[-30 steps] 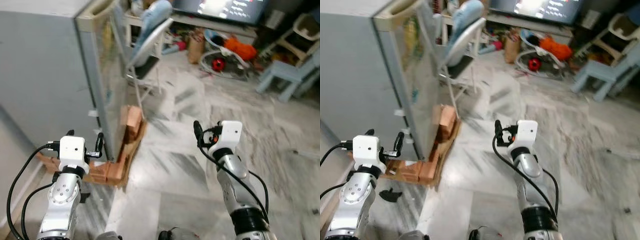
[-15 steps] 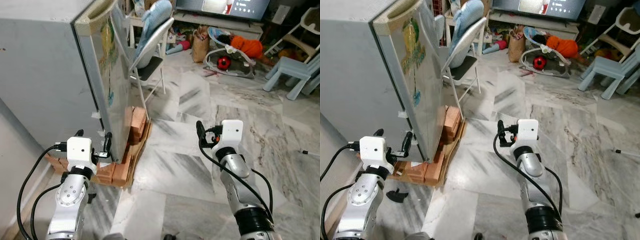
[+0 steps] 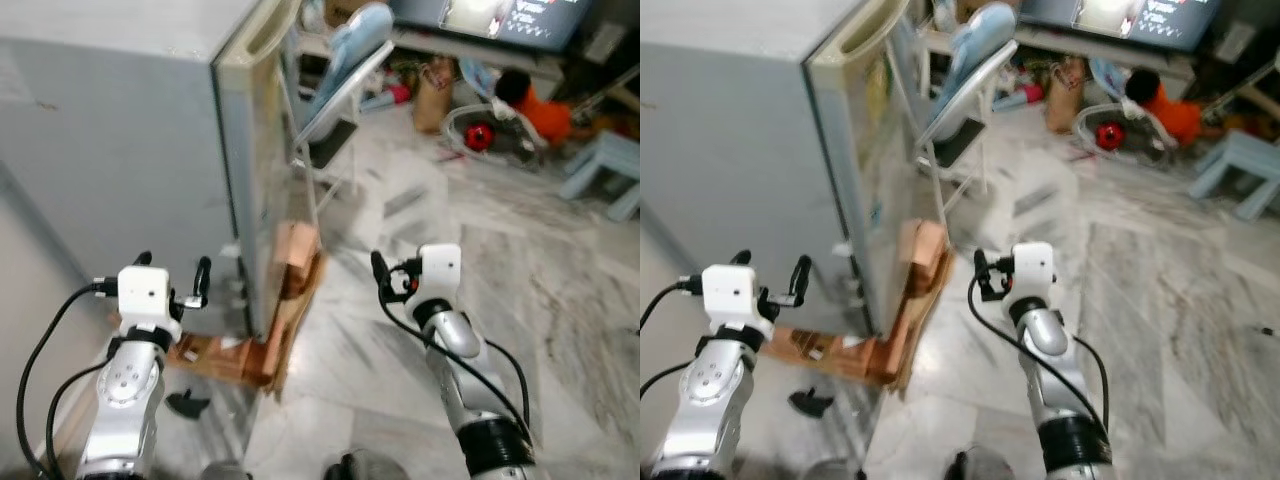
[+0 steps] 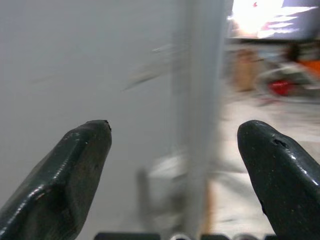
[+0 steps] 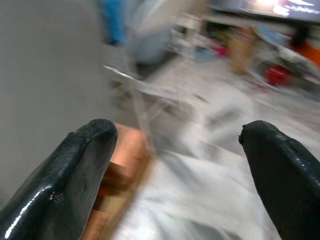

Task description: Restocking fridge

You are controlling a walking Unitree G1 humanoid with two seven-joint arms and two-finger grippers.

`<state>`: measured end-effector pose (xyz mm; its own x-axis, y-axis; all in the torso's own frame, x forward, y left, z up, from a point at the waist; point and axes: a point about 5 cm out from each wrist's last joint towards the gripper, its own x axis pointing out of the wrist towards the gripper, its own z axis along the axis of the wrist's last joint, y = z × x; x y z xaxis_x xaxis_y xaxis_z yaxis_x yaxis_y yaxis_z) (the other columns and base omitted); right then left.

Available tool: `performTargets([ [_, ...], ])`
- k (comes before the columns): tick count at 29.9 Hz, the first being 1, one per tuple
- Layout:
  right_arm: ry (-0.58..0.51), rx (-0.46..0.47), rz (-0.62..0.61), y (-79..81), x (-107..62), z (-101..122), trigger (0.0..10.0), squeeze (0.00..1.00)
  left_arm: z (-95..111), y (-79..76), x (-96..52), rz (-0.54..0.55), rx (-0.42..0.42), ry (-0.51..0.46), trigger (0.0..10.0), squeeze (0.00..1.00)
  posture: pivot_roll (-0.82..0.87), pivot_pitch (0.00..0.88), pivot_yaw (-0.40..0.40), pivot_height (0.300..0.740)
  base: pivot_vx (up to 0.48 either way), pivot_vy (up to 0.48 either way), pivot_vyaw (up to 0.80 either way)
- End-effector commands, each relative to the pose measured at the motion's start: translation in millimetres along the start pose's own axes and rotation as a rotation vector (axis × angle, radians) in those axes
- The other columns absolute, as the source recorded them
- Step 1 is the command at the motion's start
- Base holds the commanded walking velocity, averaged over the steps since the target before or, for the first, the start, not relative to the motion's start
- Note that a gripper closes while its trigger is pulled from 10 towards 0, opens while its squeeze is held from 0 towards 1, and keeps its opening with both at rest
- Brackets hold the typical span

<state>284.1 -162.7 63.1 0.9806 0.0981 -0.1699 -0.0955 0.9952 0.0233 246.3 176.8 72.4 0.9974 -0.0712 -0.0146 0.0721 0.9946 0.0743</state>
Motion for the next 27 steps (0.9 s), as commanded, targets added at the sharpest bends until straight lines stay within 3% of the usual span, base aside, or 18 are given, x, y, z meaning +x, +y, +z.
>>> performTargets([
  [1, -0.026, 0.018, 0.013, 7.1, 1.8, 6.7, 10.0, 0.0, 3.1, 10.2, -1.2, 0.018, 0.028, -0.008, 10.0, 0.0, 0.06, 0.016, -0.083, 0.74, 0.0, 0.0, -0.57],
  [7, -0.016, 0.031, 0.021, 8.9, 1.0, 4.6, 10.0, 0.0, 3.0, 3.1, -3.0, -0.036, 0.045, -0.009, 10.0, 0.0, 0.06, 0.019, -0.086, 0.74, 0.0, 0.0, -0.28],
  [19, -0.004, 0.022, 0.015, 7.3, -1.8, 1.6, 10.0, 0.0, 2.0, -7.1, -3.1, -0.081, 0.009, 0.001, 10.0, 0.0, 0.06, 0.026, -0.092, 0.74, 0.0, 0.0, -0.8],
  [27, -0.005, 0.026, 0.016, 5.9, -3.4, 1.2, 10.0, 0.0, -1.2, 4.1, 1.9, 0.021, -0.019, 0.029, 10.0, 0.0, 0.05, 0.031, -0.098, 0.74, 0.0, 0.0, -0.2],
])
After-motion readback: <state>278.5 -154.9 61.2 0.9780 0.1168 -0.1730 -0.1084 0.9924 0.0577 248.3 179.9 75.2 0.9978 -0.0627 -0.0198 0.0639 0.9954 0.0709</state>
